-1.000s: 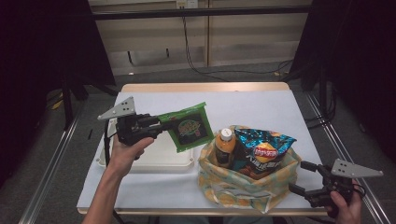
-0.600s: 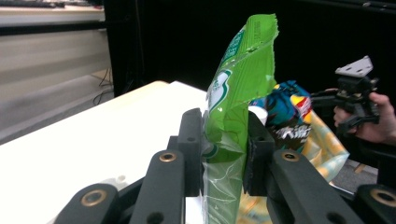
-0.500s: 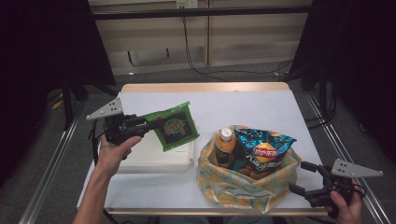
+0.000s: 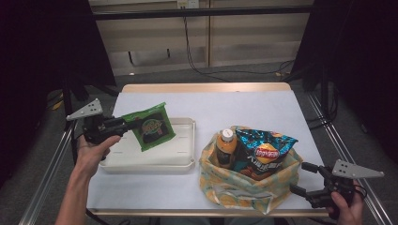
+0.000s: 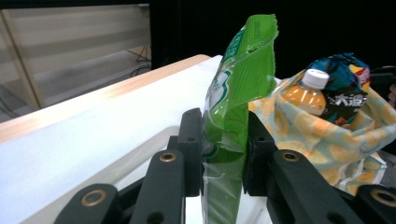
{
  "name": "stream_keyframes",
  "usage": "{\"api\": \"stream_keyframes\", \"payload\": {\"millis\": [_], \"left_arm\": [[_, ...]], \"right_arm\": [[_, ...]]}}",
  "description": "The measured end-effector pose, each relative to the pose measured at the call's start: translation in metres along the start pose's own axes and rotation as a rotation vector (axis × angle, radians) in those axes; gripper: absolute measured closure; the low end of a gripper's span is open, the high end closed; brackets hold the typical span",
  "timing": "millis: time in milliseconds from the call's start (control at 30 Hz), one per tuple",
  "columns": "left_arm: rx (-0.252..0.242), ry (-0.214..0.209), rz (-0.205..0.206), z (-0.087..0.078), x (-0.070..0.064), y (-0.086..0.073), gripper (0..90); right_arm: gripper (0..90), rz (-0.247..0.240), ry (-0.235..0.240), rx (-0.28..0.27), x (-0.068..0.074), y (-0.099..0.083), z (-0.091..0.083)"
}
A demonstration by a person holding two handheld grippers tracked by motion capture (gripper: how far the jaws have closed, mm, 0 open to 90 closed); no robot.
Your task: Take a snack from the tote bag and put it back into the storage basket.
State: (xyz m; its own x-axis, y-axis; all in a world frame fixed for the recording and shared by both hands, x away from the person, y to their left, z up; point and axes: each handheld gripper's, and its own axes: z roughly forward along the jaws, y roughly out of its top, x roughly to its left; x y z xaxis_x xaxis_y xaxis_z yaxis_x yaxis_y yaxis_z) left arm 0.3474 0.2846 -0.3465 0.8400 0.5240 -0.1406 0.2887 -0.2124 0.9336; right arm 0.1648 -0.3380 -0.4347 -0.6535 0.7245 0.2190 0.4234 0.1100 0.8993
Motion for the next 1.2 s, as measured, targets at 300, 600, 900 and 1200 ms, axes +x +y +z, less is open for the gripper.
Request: {"api": "stream_keyframes", "payload": {"millis": [300,600,900,1200], "left_arm": [[0.029,0.019,0.005,-0.005,0.012,0.0,73.9],[0.068,0.068,0.018,-0.01,0.028,0.006,74.1],[0.094,0.098,0.013,-0.022,0.041,0.005,74.0],[0.082,0.086,-0.015,-0.005,0.061,-0.015,74.0]], "right_arm": [[2.5,-0.001,0.004,0.002,0.0,0.0,0.001],[2.5,0.003,0.006,0.002,0.0,0.0,0.001],[2.7,0.0,0.014,0.006,0.0,0.0,0.002],[3.1,0.0,0.021,0.01,0.0,-0.001,0.003]]}}
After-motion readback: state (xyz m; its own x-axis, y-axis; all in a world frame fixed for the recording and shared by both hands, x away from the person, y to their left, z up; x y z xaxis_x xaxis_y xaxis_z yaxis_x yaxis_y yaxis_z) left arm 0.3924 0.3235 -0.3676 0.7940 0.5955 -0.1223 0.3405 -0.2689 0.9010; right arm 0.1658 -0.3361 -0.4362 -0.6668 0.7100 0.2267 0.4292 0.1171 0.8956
